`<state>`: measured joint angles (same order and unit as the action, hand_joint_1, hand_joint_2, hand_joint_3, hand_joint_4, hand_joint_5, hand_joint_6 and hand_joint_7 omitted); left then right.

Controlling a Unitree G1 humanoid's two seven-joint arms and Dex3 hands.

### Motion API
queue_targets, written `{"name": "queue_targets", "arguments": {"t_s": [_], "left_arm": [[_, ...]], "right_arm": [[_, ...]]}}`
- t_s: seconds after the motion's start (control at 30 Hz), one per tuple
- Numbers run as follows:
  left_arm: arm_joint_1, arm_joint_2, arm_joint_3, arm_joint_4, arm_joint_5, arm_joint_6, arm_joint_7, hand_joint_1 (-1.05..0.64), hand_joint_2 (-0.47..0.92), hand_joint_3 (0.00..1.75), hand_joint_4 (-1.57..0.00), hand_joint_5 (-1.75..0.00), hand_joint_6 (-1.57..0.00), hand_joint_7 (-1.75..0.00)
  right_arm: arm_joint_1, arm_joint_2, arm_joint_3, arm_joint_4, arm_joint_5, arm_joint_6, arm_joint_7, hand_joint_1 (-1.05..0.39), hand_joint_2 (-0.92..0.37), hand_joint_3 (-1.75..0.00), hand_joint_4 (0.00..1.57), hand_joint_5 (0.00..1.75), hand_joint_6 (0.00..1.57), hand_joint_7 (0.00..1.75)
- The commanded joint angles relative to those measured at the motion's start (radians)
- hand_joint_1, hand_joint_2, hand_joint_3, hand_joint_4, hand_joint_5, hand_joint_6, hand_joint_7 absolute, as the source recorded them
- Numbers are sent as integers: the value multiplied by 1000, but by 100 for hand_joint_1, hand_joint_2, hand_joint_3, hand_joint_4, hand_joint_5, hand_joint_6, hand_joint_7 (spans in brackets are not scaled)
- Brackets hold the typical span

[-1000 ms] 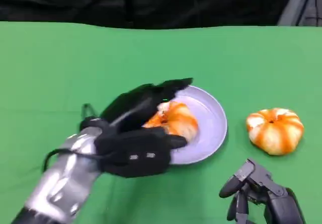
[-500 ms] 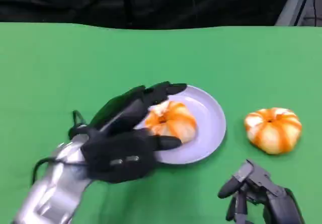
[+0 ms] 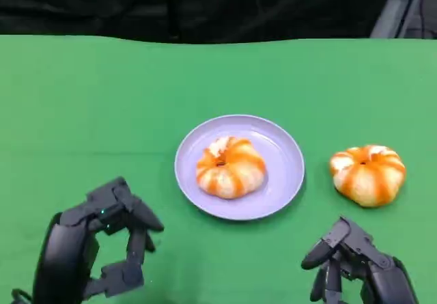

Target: Grasp the bread from the table and place it into the plate.

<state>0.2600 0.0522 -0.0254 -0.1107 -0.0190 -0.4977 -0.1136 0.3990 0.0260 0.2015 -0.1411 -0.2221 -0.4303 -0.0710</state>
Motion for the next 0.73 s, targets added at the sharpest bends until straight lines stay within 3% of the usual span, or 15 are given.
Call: {"name": "queue_targets", "arguments": {"t_s": [0.03,0.37,0.73], "left_arm": [[6,1,12,17,-16,1,0,-2,29,158,-93,-175,-84,-165],[36,-17,-6,8,-34,73,-4,-11,29,157,-92,-175,-81,-167],[44,-28,-15,44,-4,-7,2,-18,29,154,-91,-175,-81,-165]], "right_arm": [[2,-13,-5,-4,17,-6,6,-20,-72,-141,73,175,43,175],[5,-15,-13,-6,17,-10,7,-21,-71,-141,72,175,43,175],[-1,-16,-15,19,33,-16,11,-23,-70,-142,71,175,43,175]]}}
